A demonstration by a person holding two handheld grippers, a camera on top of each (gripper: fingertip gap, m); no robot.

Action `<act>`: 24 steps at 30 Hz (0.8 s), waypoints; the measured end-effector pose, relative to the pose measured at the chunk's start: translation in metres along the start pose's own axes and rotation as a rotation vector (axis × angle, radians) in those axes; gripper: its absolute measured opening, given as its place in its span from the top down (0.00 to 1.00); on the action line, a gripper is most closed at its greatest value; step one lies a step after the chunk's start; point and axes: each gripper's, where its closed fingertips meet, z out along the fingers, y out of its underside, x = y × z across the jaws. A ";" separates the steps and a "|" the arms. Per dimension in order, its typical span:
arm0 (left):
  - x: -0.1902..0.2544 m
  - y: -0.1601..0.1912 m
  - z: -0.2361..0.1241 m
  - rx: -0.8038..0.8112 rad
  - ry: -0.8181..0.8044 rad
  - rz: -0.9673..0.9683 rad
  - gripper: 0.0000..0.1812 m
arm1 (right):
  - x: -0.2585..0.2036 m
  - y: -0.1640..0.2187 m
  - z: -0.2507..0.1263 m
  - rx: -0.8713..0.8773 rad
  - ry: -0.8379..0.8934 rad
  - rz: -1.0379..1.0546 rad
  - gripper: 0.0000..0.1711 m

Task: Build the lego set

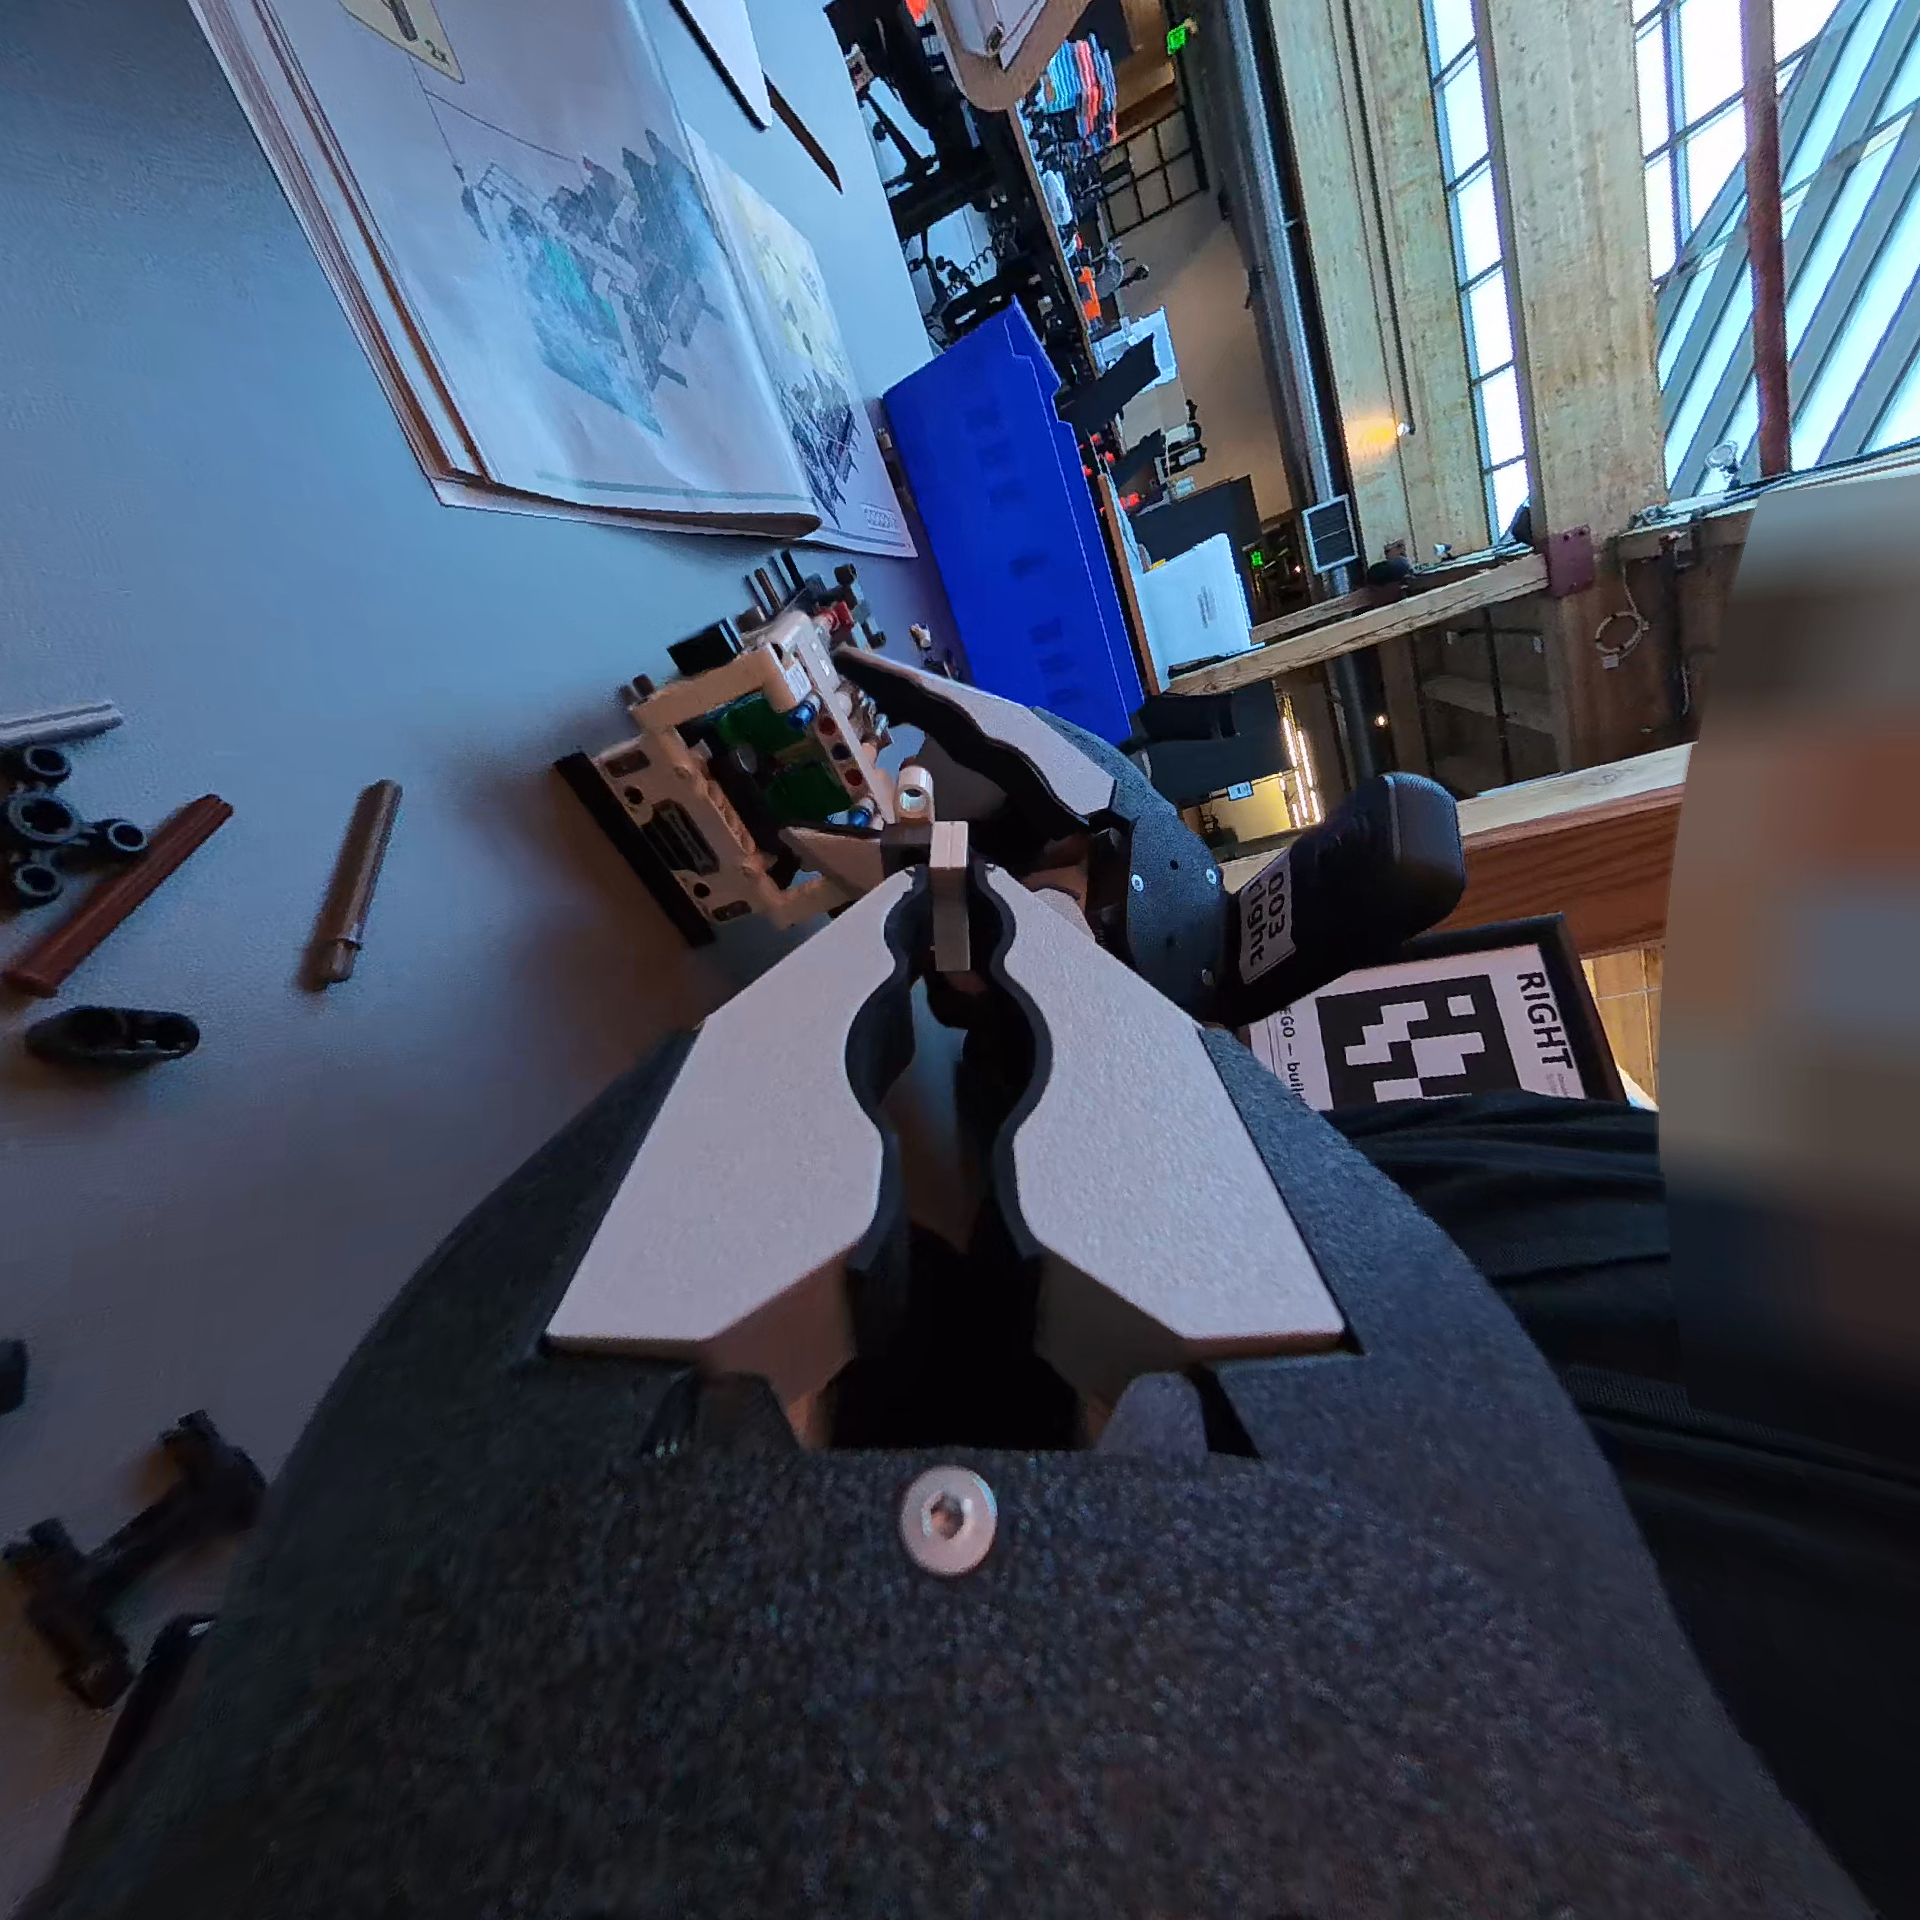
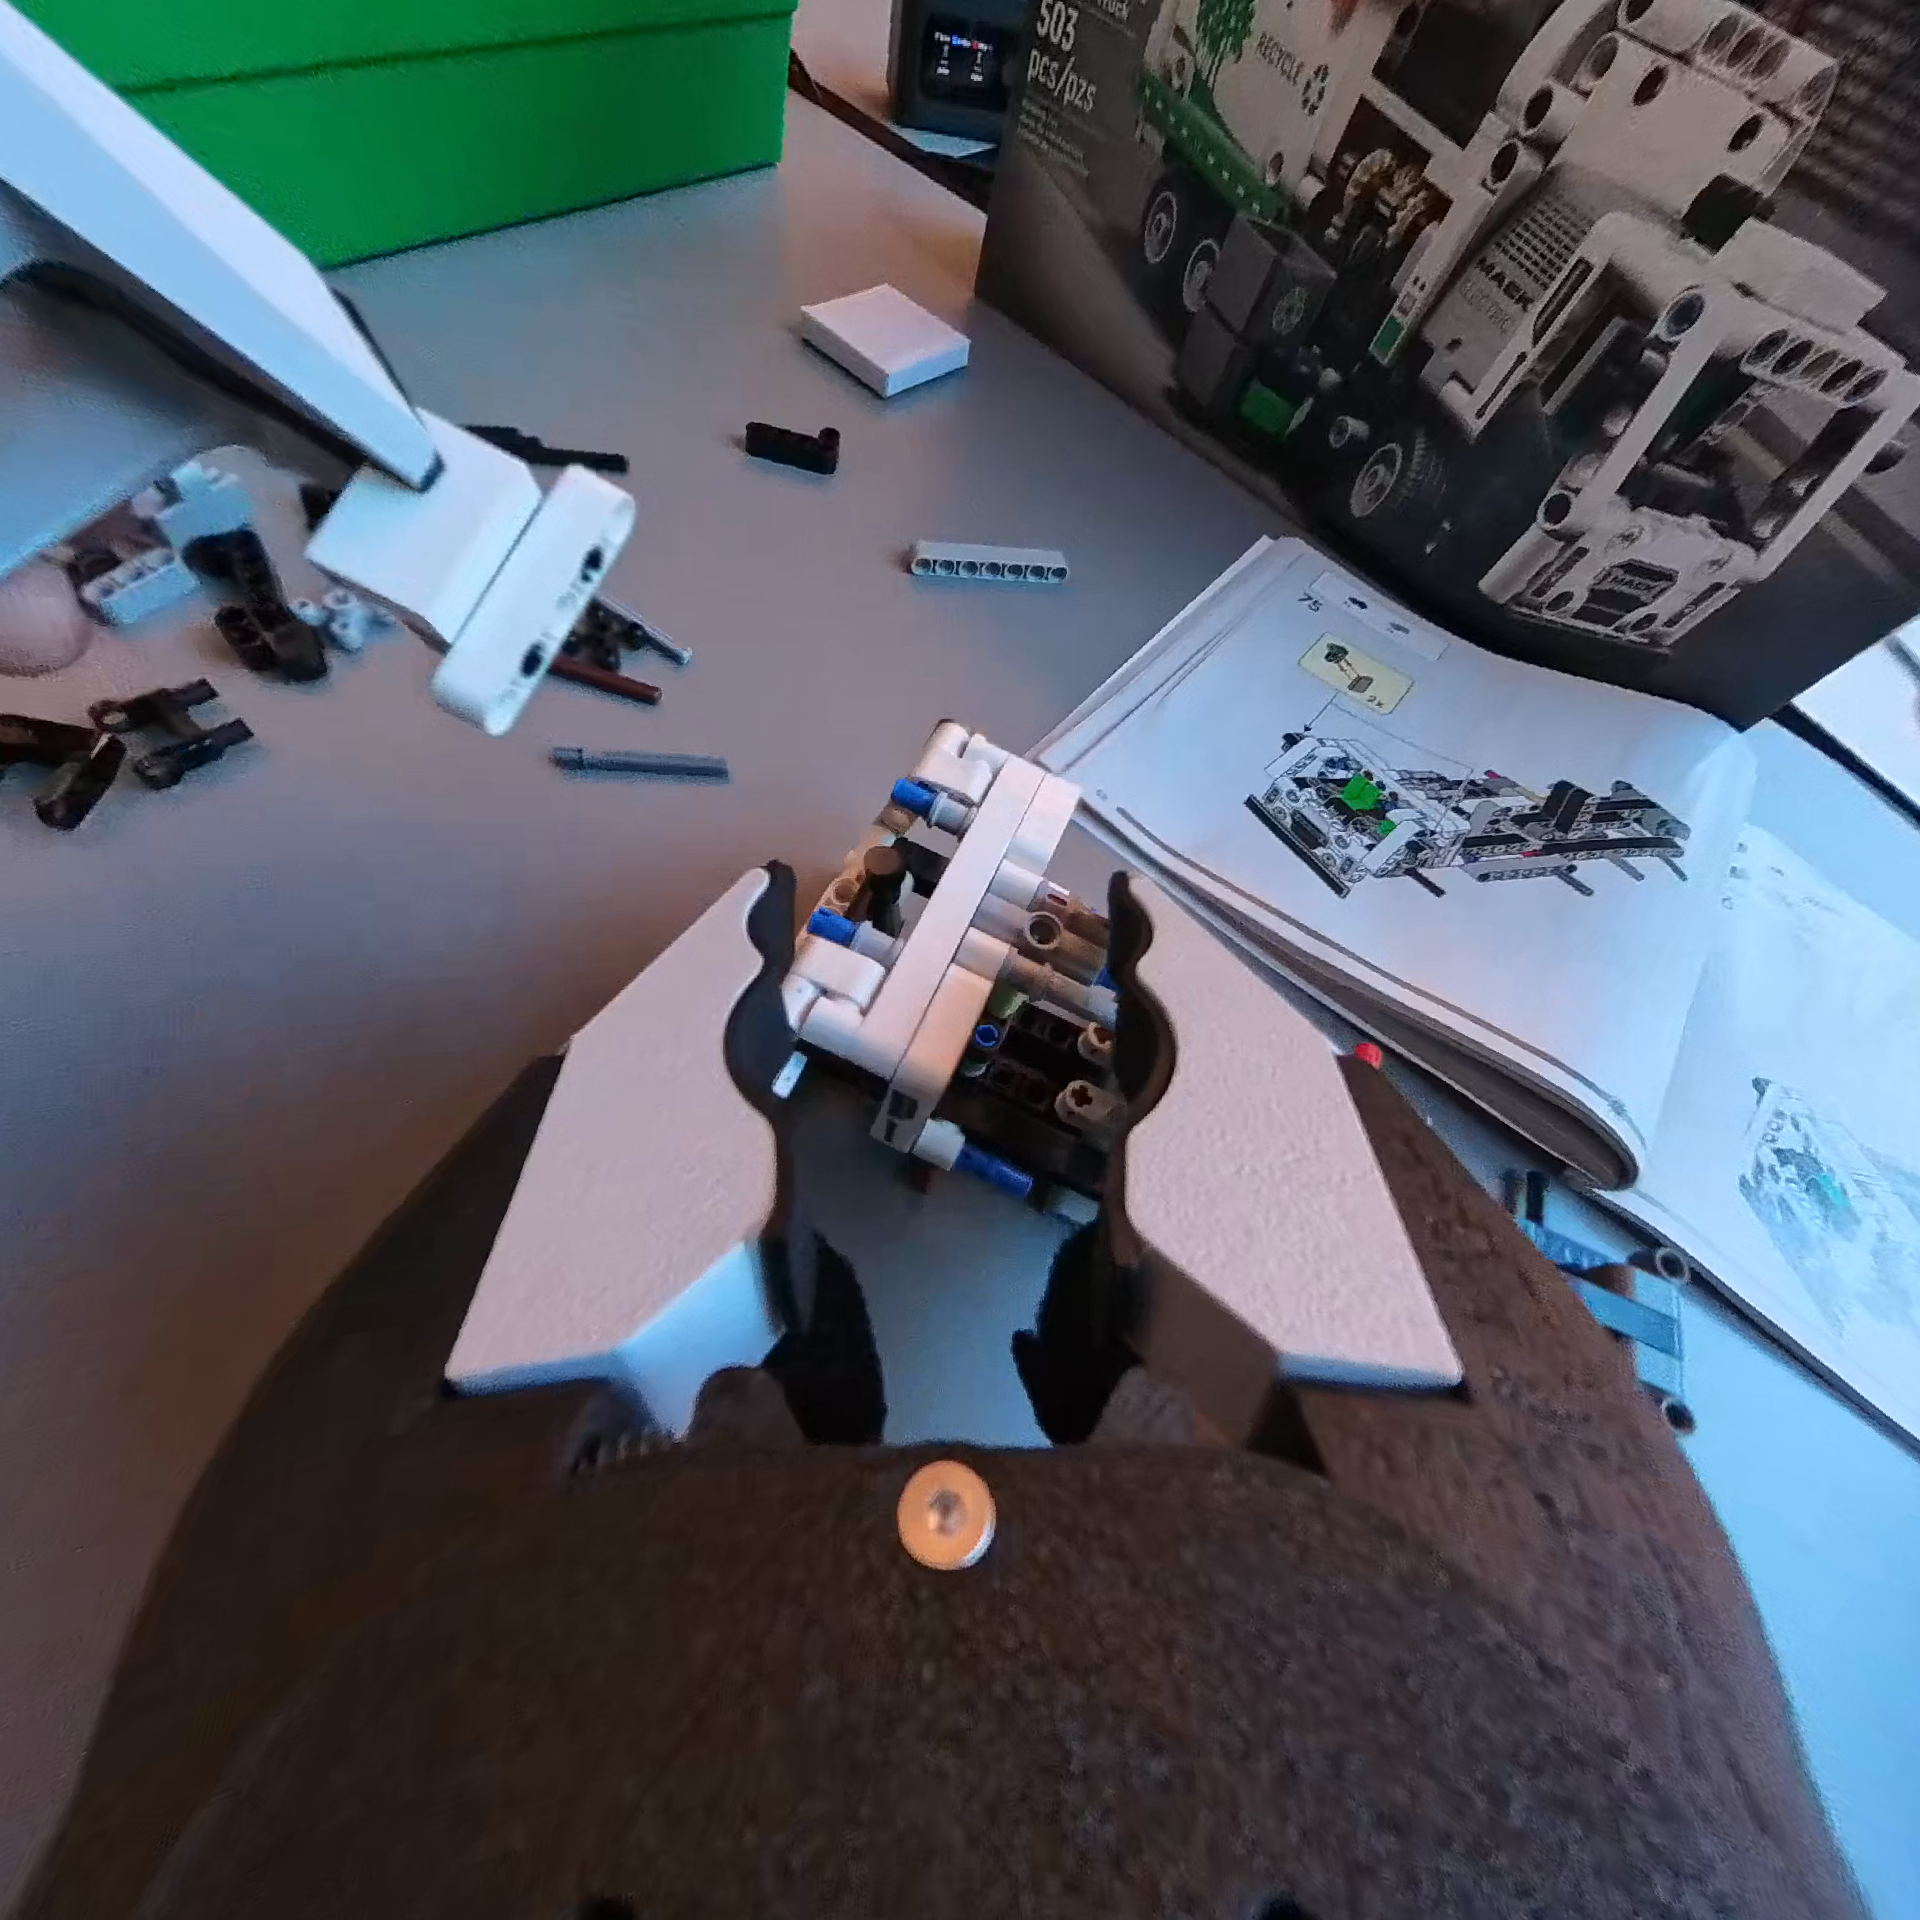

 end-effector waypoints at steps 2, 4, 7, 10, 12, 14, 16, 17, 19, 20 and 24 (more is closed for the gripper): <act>0.001 0.002 0.001 -0.002 0.009 -0.003 0.97 | -0.001 0.003 -0.007 0.000 -0.022 -0.031 0.68; 0.002 0.003 0.004 -0.006 0.019 -0.007 0.97 | -0.005 0.007 -0.018 0.010 -0.073 -0.082 0.70; 0.006 0.008 0.012 -0.029 0.042 -0.017 0.97 | -0.013 0.018 -0.042 0.031 -0.183 -0.166 0.71; 0.009 0.011 0.023 -0.053 0.060 -0.023 0.97 | -0.014 0.033 -0.072 0.045 -0.270 -0.186 0.72; 0.011 0.012 0.032 -0.069 0.067 -0.023 0.97 | -0.012 0.043 -0.091 0.063 -0.338 -0.214 0.73; 0.015 0.013 0.044 -0.098 0.080 -0.026 0.97 | -0.005 0.051 -0.106 0.083 -0.378 -0.223 0.76; 0.020 0.015 0.059 -0.147 0.096 -0.022 0.97 | -0.003 0.054 -0.119 0.087 -0.457 -0.186 0.71; 0.025 0.017 0.068 -0.182 0.104 -0.011 0.97 | 0.001 0.050 -0.126 0.107 -0.471 -0.155 0.69; 0.040 0.023 0.085 -0.275 0.139 0.023 0.97 | 0.012 0.036 -0.143 0.178 -0.511 -0.073 0.65; 0.052 0.027 0.093 -0.336 0.178 0.029 0.97 | 0.021 0.029 -0.150 0.213 -0.534 -0.013 0.65; 0.087 0.048 0.127 -0.615 0.288 0.053 0.97 | 0.056 0.011 -0.171 0.342 -0.627 0.146 0.68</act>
